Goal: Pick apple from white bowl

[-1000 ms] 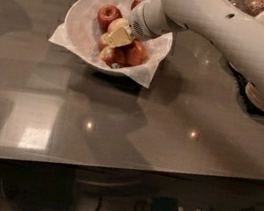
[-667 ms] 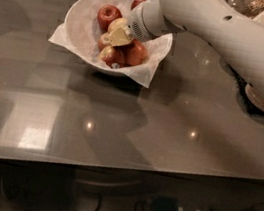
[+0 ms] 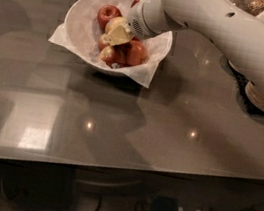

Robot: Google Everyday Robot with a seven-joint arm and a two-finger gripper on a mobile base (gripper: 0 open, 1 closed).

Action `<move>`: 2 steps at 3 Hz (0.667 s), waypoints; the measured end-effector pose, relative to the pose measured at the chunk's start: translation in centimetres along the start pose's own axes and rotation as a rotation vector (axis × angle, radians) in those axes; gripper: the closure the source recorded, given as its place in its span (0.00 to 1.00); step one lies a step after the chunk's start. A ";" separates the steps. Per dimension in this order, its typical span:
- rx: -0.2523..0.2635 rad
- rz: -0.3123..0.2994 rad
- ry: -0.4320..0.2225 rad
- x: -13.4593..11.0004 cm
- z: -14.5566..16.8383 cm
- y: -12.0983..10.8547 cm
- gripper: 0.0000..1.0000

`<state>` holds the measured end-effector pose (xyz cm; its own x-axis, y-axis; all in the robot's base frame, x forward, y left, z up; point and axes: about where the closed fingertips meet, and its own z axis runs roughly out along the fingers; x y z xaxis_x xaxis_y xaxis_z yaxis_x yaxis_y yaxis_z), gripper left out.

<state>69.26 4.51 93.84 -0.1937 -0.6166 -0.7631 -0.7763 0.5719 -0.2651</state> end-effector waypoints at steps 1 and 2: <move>-0.026 -0.051 -0.027 -1.8 -1.5 0.0 1.00; -0.108 -0.118 -0.061 -3.6 -3.4 -0.1 1.00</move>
Offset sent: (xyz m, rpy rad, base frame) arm -0.0279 -0.0023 0.0916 -0.0163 -0.0432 0.3454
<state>67.98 4.88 98.60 -0.0626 -0.6401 -0.7657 -0.8522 0.4336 -0.2928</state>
